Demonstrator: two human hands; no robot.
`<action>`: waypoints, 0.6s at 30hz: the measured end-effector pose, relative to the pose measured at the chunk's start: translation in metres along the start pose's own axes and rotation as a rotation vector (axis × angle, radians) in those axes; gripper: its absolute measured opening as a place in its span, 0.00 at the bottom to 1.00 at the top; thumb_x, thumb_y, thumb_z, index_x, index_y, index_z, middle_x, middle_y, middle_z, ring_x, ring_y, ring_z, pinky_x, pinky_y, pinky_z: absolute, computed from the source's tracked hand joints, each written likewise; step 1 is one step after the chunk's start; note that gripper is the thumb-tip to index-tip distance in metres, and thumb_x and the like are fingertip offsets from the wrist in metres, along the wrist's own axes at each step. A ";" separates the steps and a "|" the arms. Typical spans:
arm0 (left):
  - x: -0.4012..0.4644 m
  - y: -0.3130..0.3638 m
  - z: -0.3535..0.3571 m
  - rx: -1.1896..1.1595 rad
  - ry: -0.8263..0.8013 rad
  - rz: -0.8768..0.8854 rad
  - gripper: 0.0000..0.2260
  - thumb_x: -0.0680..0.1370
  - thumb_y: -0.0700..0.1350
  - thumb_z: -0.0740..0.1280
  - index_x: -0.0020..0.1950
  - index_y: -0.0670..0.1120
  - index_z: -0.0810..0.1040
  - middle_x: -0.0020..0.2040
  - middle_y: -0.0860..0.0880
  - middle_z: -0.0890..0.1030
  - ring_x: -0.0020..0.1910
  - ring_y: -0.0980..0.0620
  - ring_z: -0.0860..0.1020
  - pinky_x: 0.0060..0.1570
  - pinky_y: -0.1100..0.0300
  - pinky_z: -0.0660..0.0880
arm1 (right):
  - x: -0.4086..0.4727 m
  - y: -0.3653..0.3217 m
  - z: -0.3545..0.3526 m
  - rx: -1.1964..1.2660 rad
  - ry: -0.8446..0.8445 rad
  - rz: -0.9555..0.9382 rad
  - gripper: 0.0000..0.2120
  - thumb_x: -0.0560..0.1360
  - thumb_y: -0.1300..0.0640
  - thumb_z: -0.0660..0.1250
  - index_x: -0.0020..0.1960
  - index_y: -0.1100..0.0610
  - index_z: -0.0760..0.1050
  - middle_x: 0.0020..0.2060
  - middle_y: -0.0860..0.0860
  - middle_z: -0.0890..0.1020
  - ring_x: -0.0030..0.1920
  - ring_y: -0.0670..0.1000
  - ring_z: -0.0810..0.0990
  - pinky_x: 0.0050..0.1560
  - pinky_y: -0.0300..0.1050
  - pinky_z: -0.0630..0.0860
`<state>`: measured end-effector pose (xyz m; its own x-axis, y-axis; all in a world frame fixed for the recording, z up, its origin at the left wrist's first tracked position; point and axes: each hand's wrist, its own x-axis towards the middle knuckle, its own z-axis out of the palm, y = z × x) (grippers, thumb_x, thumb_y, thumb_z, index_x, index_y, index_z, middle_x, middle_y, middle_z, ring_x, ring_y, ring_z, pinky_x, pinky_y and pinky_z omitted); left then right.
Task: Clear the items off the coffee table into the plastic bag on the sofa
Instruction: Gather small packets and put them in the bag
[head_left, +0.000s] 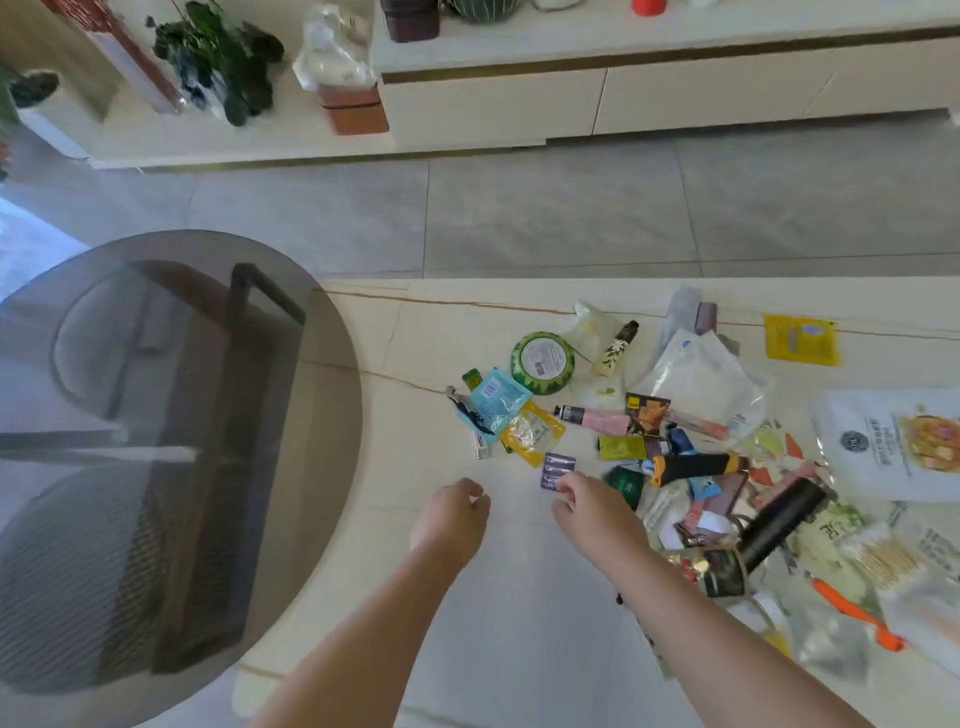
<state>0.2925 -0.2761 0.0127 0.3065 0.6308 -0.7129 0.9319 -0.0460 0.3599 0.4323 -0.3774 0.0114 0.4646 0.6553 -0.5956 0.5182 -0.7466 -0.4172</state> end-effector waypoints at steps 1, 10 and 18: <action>0.016 0.001 0.005 -0.006 -0.003 -0.011 0.14 0.80 0.50 0.58 0.64 0.49 0.74 0.60 0.47 0.78 0.57 0.46 0.78 0.52 0.58 0.75 | 0.013 0.005 0.006 -0.023 -0.003 -0.008 0.12 0.78 0.53 0.59 0.58 0.56 0.73 0.53 0.52 0.78 0.54 0.53 0.77 0.46 0.43 0.71; 0.138 0.016 0.035 -0.460 0.120 -0.239 0.13 0.78 0.49 0.61 0.59 0.45 0.75 0.49 0.43 0.82 0.48 0.43 0.81 0.51 0.52 0.79 | 0.106 0.036 0.054 -0.191 -0.013 -0.041 0.19 0.77 0.54 0.61 0.67 0.53 0.66 0.64 0.51 0.69 0.63 0.53 0.68 0.56 0.46 0.72; 0.191 0.015 0.040 -0.500 0.260 -0.320 0.13 0.78 0.50 0.64 0.56 0.45 0.67 0.51 0.45 0.77 0.43 0.48 0.75 0.38 0.58 0.70 | 0.135 0.039 0.085 -0.270 0.096 -0.019 0.20 0.77 0.51 0.61 0.68 0.52 0.63 0.63 0.52 0.69 0.63 0.53 0.67 0.55 0.43 0.74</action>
<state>0.3729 -0.1878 -0.1419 -0.0866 0.7233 -0.6851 0.7471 0.5021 0.4355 0.4543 -0.3278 -0.1444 0.5120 0.6865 -0.5164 0.6941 -0.6847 -0.2221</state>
